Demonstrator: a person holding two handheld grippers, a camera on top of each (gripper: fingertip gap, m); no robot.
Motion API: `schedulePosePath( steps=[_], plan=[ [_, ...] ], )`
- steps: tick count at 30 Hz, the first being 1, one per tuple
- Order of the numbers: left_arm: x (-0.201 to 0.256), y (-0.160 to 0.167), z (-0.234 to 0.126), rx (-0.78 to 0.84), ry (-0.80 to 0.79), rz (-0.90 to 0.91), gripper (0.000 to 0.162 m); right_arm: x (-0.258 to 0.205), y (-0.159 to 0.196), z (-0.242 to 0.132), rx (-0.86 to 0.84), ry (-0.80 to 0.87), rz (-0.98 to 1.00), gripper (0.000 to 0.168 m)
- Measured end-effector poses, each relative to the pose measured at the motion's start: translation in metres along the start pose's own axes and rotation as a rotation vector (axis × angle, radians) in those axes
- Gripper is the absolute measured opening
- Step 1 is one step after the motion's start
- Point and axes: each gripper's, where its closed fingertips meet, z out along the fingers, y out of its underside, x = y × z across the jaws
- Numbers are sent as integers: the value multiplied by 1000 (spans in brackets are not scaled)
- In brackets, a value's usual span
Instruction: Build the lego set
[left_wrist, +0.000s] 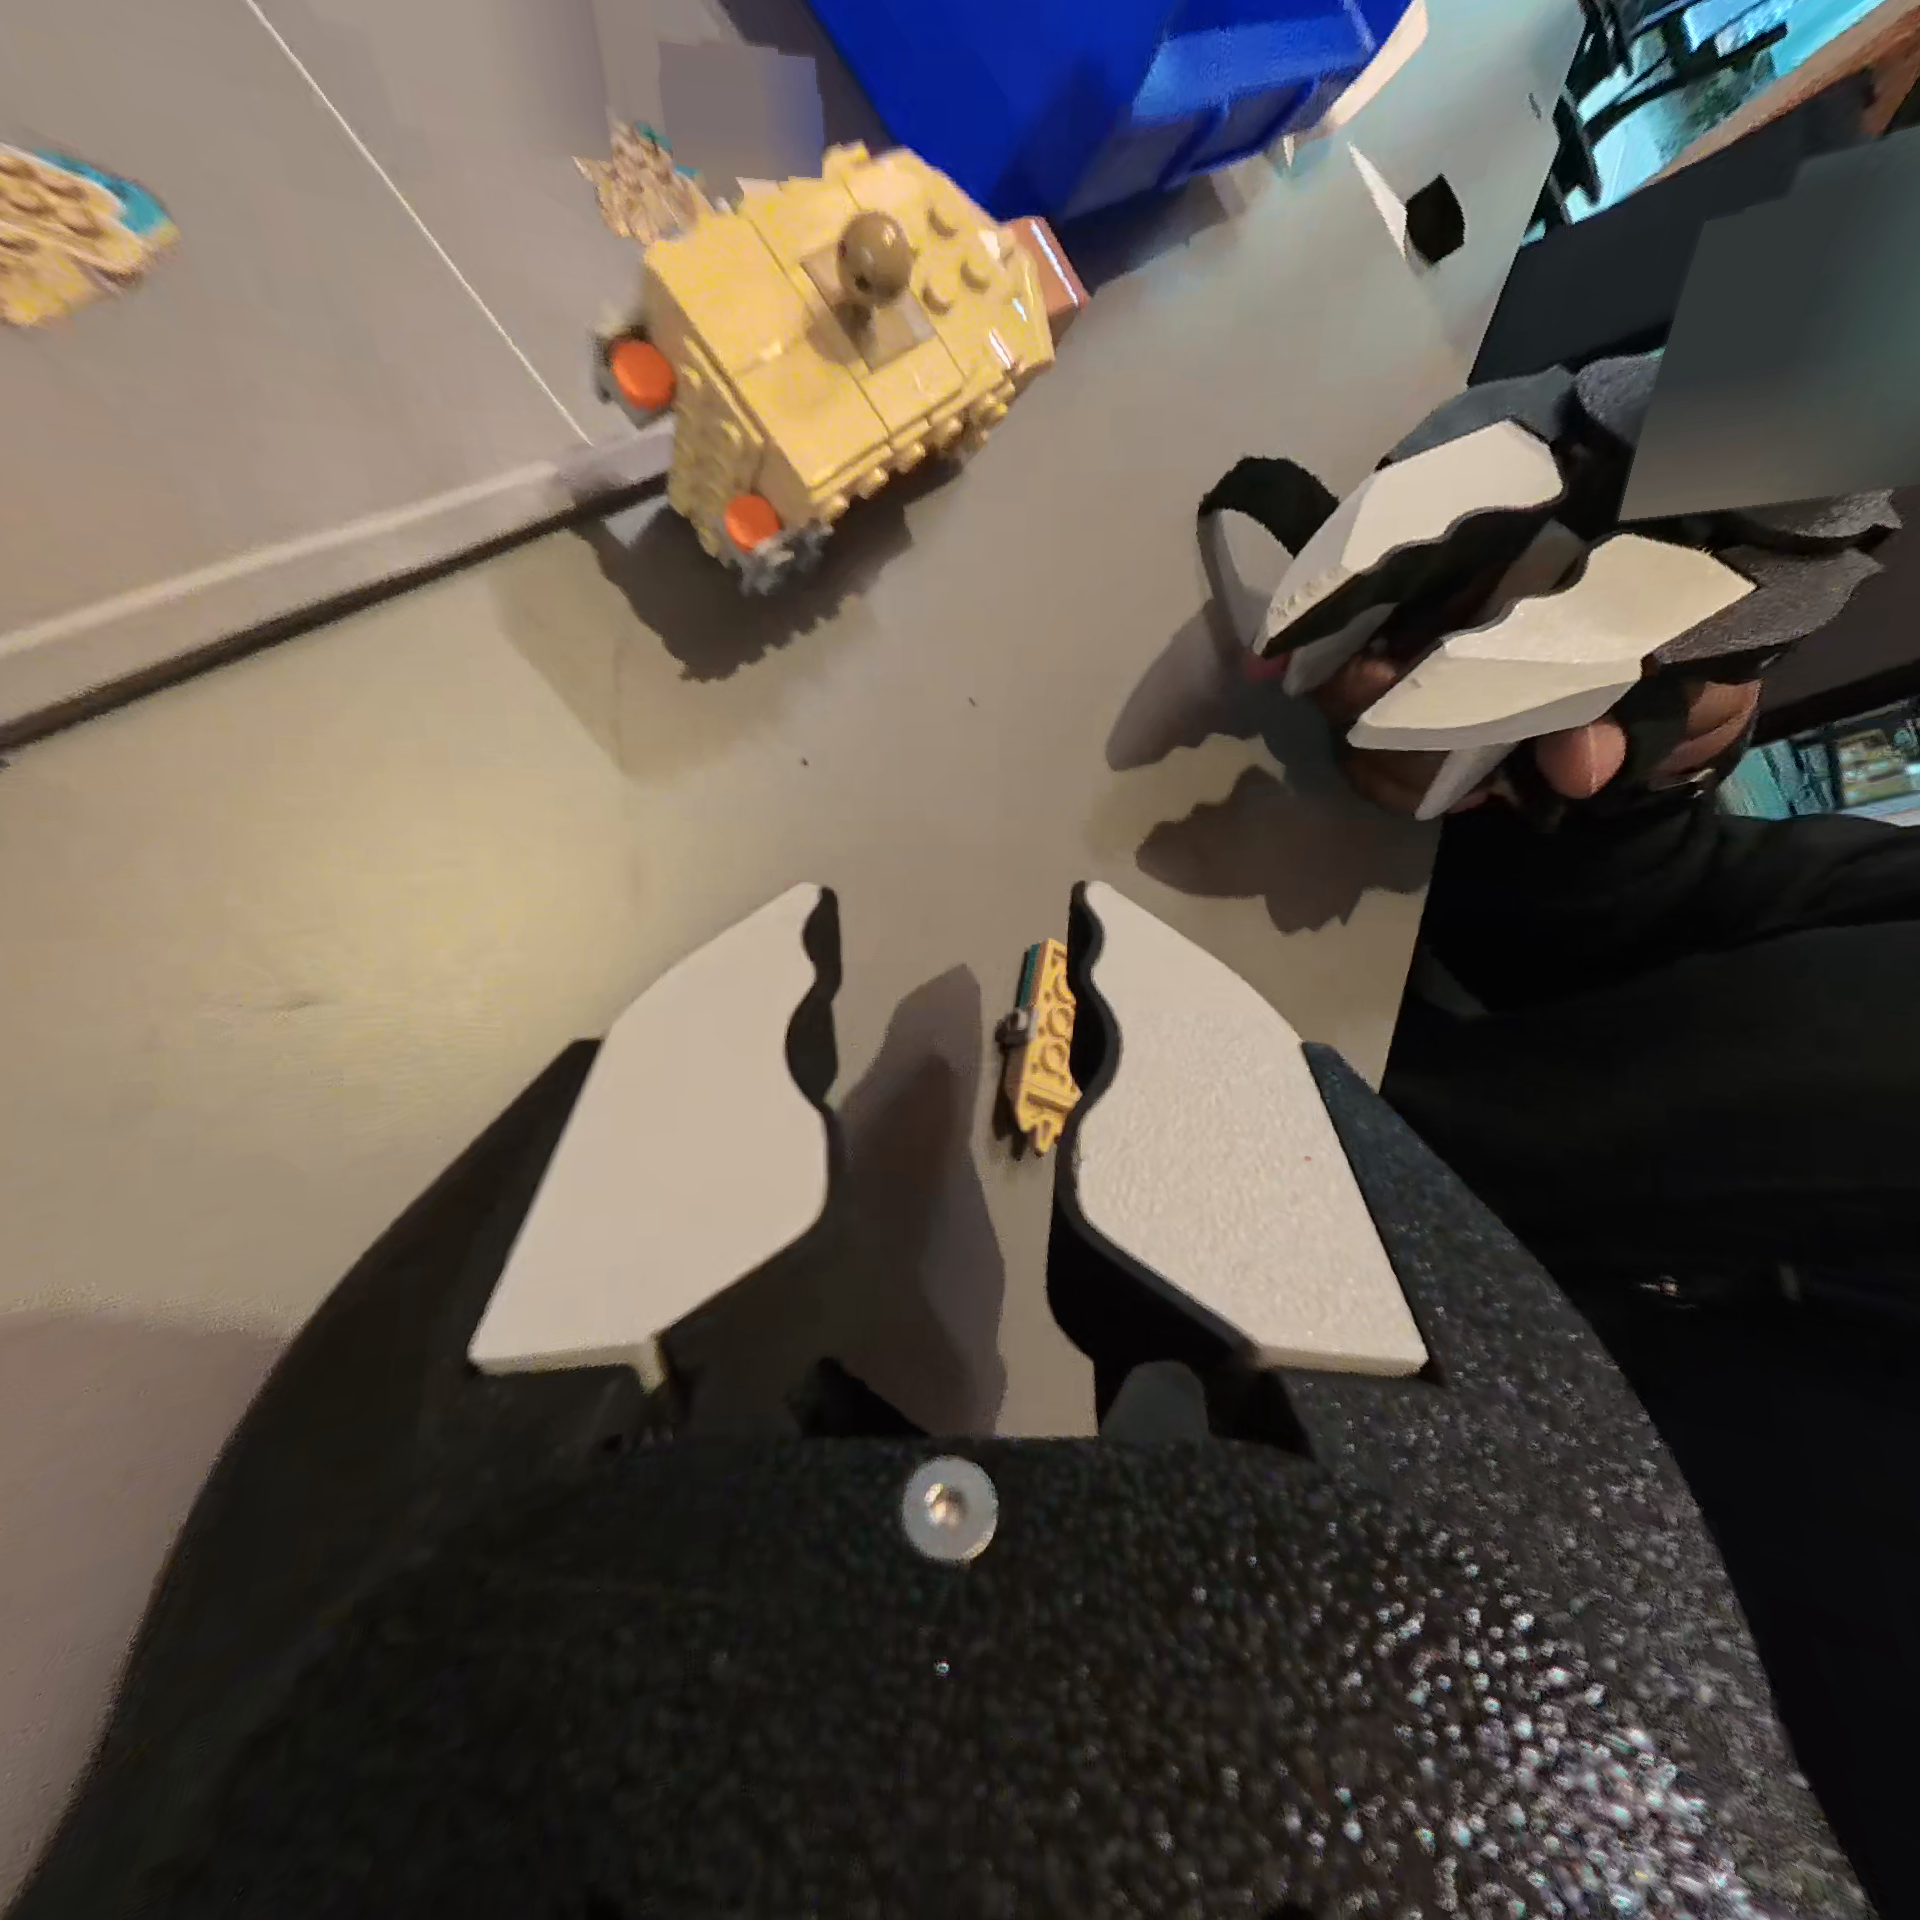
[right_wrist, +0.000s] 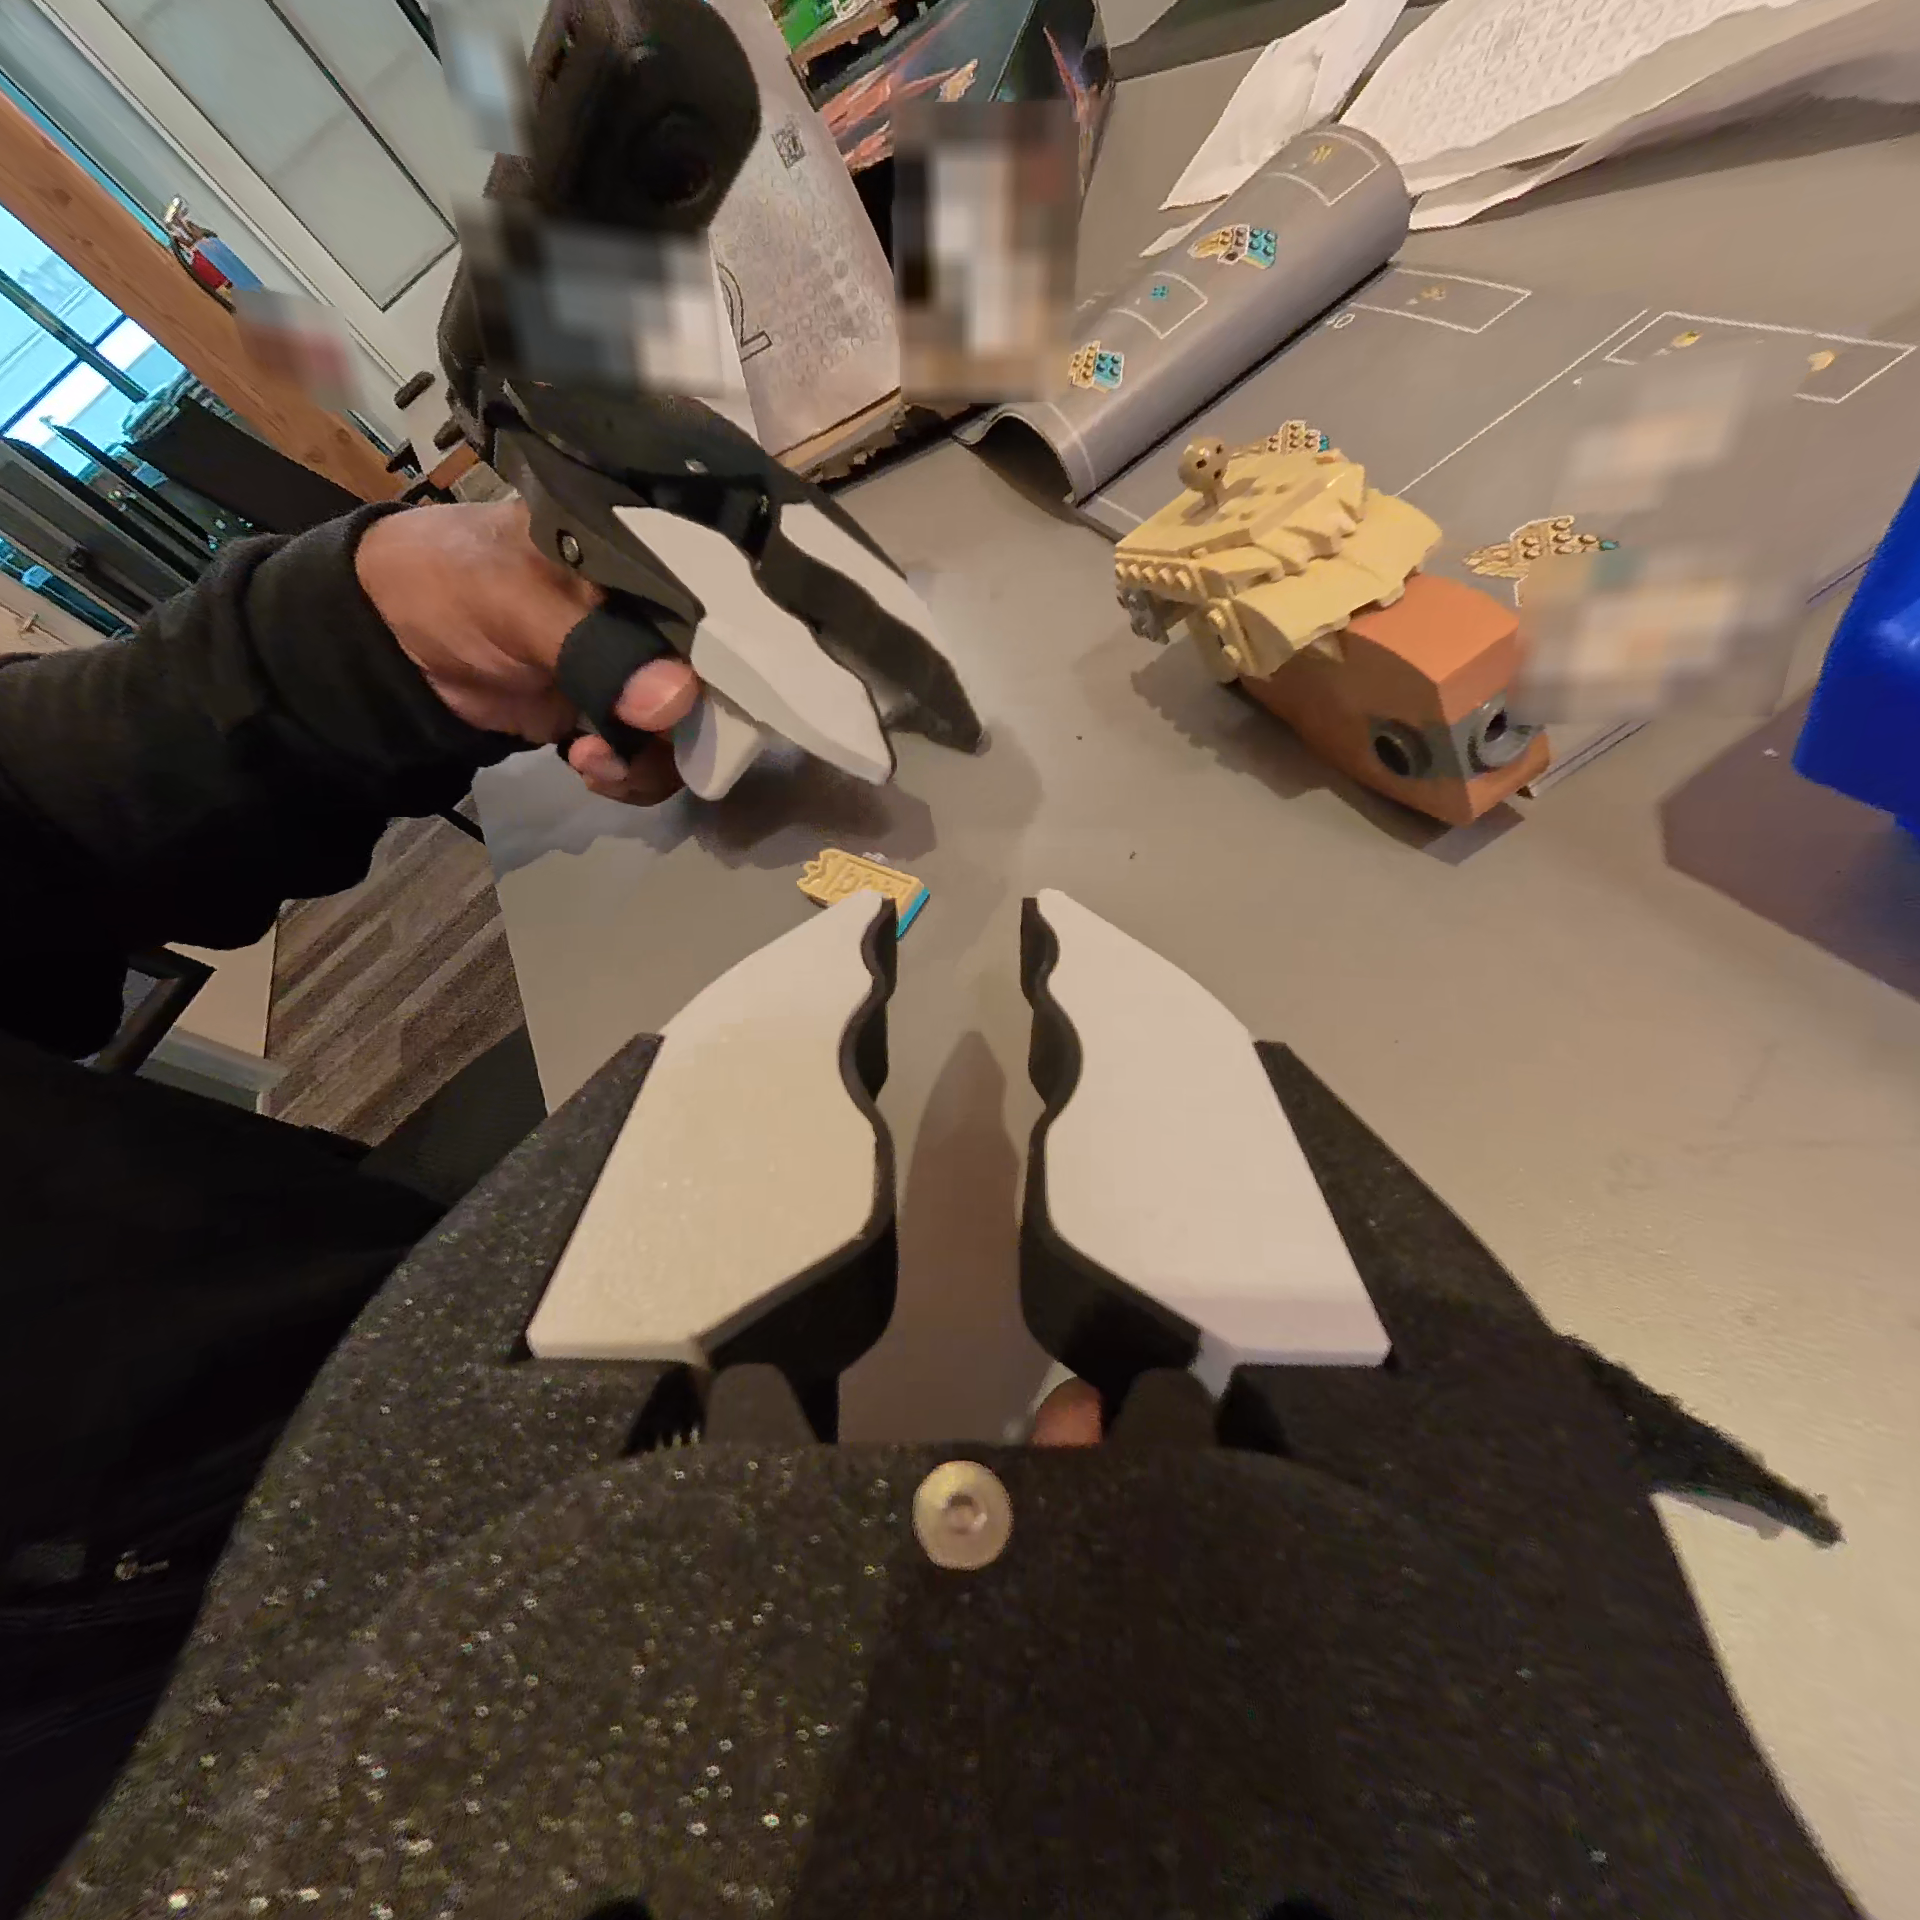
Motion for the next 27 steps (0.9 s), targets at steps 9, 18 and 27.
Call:
schedulePosePath(
  steps=[9, 18, 27],
  plan=[
    [2, 0, -26, 114, 63, 104, 44, 2, 0, 0, 1, -20, 34, 22],
    [18, 0, -41, 220, 187, 151, 34, 3, 1, 2, -3, -11, 40, 22],
    [25, -6, -27, 204, 173, 202, 24, 5, 2, 3, -17, -9, 59, 22]
  ],
)
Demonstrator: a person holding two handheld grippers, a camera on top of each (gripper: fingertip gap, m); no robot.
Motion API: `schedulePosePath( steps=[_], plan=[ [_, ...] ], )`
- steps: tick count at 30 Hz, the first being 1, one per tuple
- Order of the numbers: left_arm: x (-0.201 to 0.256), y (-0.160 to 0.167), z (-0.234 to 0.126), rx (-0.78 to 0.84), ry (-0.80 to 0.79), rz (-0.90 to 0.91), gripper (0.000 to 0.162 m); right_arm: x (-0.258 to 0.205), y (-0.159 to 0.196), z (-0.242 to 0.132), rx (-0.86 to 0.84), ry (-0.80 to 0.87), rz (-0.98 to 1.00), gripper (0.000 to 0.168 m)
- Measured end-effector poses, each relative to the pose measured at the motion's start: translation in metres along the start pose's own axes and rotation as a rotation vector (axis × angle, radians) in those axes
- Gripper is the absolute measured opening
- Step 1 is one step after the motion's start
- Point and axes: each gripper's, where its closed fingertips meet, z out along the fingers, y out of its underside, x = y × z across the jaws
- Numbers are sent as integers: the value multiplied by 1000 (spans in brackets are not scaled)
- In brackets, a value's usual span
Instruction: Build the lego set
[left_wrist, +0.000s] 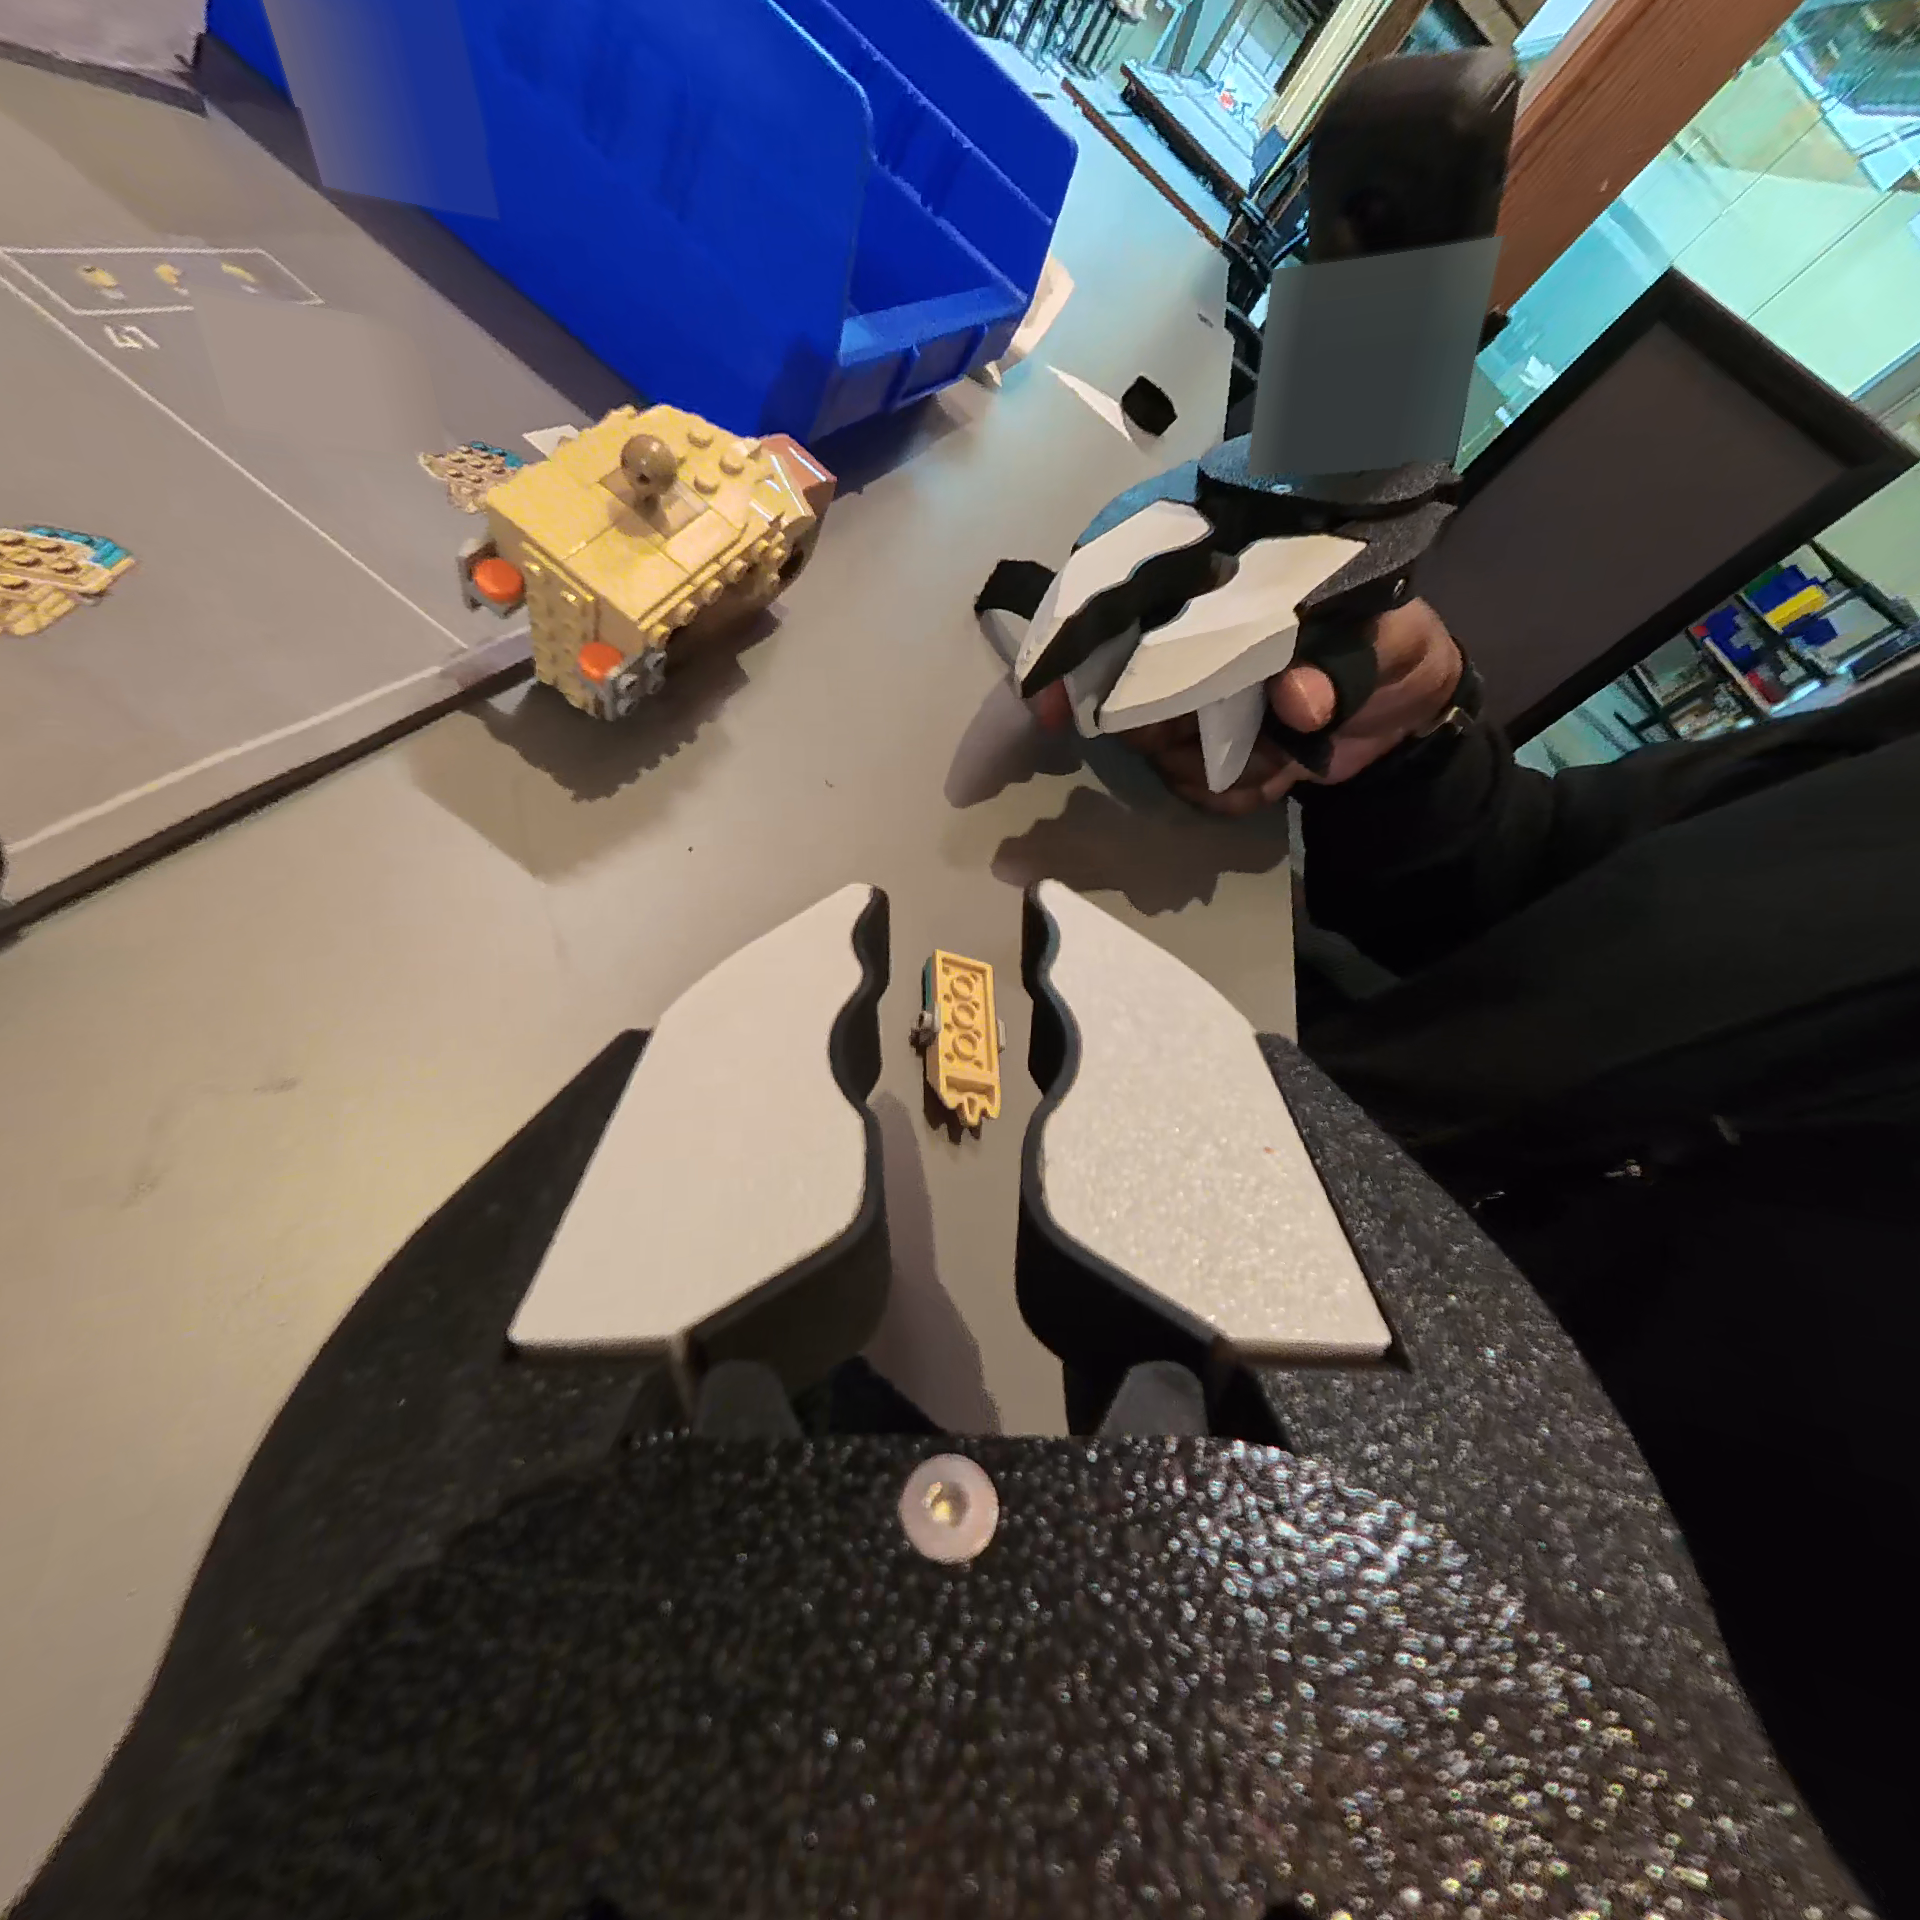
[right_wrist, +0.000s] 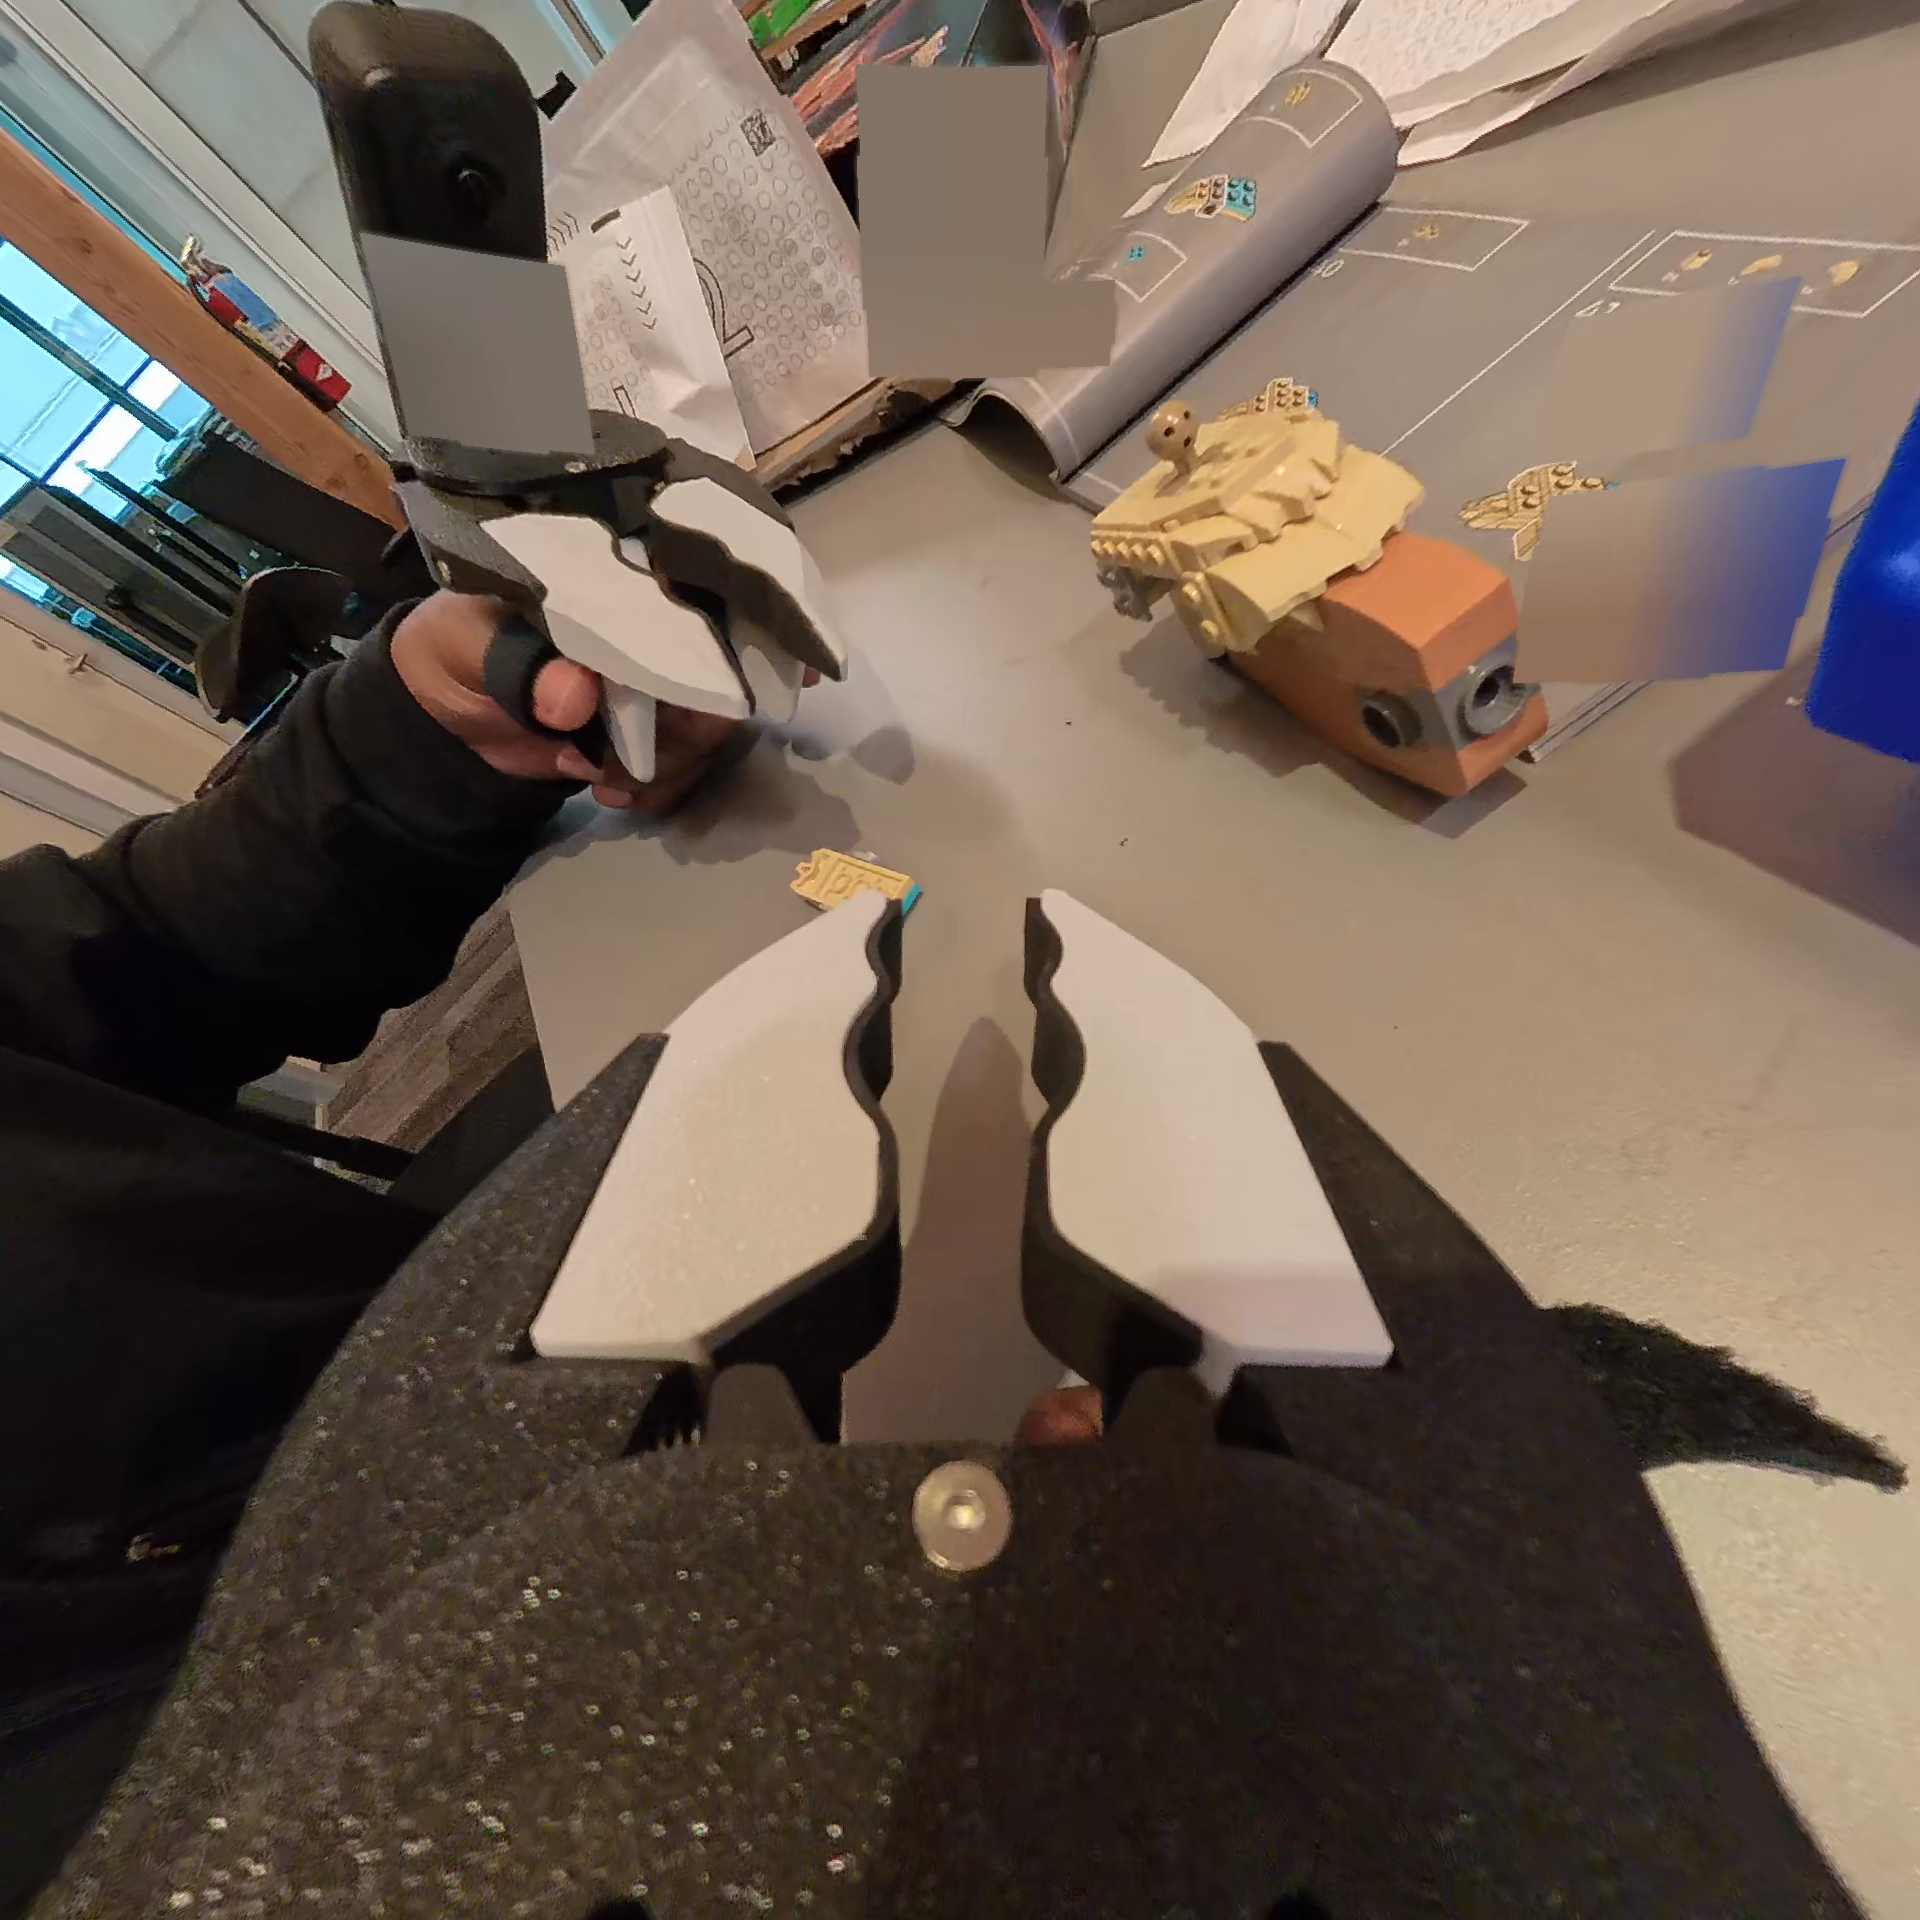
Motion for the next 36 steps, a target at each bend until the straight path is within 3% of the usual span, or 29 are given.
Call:
schedulePosePath(
  steps=[8, 14, 22, 29, 36],
  plan=[
    [-1, 3, 3, -24, -21, 12, 21, -2, 3, 0, -29, 12, -47, 21],
    [-3, 2, 3, -16, -13, -13, 21, 8, 1, -10, -173, 153, -298, 22],
    [-3, 5, 4, -29, -40, 2, 21, 69, -24, -47, -450, 548, -740, 22],
    [-3, 8, 6, -58, -55, 16, 21, 116, -61, -101, -855, 1002, -1339, 22],
    [-2, 8, 6, -55, -57, 23, 21, 127, -77, -115, -1022, 1134, -1634, 17]
  ],
)
